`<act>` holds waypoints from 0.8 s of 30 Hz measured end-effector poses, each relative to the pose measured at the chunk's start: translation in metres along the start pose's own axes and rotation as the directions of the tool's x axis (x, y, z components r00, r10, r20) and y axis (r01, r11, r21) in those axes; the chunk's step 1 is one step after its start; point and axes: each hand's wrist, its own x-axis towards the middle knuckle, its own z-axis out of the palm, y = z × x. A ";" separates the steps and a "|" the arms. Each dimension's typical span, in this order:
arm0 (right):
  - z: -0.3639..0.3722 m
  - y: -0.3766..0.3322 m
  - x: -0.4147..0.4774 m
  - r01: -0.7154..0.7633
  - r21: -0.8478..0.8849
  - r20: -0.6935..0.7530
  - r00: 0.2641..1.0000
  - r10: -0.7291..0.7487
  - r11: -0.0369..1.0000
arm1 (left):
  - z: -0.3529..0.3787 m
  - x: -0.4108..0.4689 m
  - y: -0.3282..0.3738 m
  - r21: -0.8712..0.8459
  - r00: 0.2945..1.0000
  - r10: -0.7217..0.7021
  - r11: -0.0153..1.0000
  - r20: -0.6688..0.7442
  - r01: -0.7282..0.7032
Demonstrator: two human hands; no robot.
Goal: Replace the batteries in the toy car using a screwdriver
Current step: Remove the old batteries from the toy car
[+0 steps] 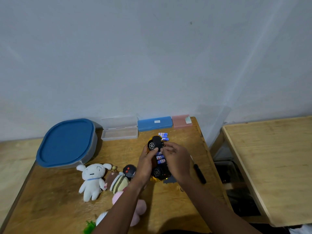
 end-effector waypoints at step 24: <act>-0.007 -0.022 0.013 -0.042 0.009 0.188 0.981 0.039 0.999 | -0.007 -0.001 0.007 0.005 0.986 0.169 0.986 -0.008 -0.169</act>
